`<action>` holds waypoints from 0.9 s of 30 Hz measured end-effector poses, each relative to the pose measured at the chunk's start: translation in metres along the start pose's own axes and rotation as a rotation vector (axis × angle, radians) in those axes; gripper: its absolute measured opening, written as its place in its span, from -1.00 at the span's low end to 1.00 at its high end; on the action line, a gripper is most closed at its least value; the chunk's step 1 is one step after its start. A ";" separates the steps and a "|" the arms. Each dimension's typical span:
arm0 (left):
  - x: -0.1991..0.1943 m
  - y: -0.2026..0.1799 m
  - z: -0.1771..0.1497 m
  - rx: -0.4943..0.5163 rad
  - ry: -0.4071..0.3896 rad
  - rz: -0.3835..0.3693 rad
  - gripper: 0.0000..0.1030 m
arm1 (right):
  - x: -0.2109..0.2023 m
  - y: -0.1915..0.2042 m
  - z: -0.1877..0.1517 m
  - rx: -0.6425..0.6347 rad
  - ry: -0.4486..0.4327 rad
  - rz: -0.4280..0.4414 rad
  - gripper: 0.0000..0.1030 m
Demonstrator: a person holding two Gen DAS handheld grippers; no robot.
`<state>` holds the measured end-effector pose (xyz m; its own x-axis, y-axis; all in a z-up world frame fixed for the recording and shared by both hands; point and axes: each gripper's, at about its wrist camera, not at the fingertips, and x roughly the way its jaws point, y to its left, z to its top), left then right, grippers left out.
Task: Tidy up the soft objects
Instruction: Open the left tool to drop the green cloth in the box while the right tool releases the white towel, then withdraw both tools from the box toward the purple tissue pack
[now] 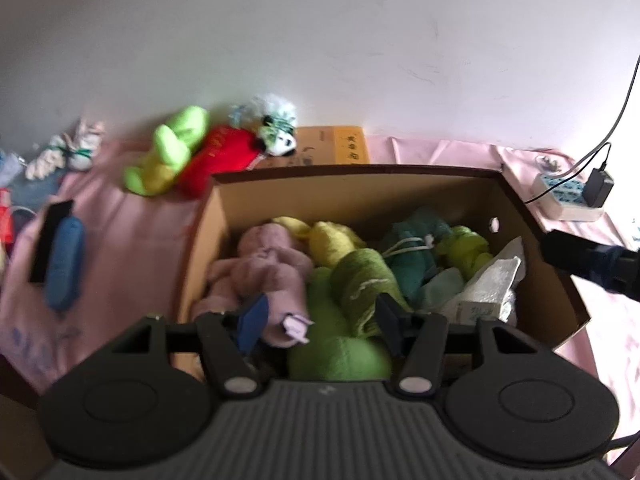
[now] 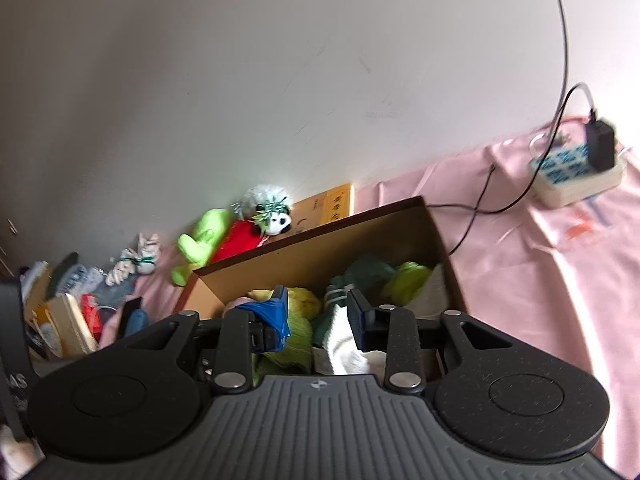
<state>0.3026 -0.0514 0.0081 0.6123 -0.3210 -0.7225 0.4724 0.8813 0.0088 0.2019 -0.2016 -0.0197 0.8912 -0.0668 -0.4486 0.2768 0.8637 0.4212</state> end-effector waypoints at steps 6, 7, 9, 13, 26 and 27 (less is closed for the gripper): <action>-0.025 -0.002 -0.007 0.031 -0.012 0.076 0.18 | -0.017 0.004 -0.006 -0.043 -0.006 -0.028 -0.69; -0.029 -0.002 -0.008 0.034 -0.013 0.088 0.19 | -0.020 0.005 -0.007 -0.048 -0.006 -0.027 -0.69; -0.036 -0.003 -0.011 0.045 -0.020 0.123 0.20 | -0.026 0.007 -0.010 -0.057 -0.009 -0.026 -0.68; -0.049 -0.006 -0.019 0.066 -0.024 0.169 0.20 | -0.037 0.013 -0.017 -0.074 -0.008 -0.031 -0.68; -0.064 -0.004 -0.048 0.084 0.056 0.174 0.21 | -0.060 0.027 -0.043 -0.117 0.011 -0.091 -0.68; -0.064 -0.004 -0.050 0.086 0.059 0.174 0.21 | -0.061 0.028 -0.045 -0.125 0.015 -0.100 -0.68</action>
<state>0.2299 -0.0174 0.0200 0.6525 -0.1436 -0.7440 0.4166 0.8882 0.1939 0.1394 -0.1508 -0.0162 0.8555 -0.1489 -0.4960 0.3164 0.9085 0.2730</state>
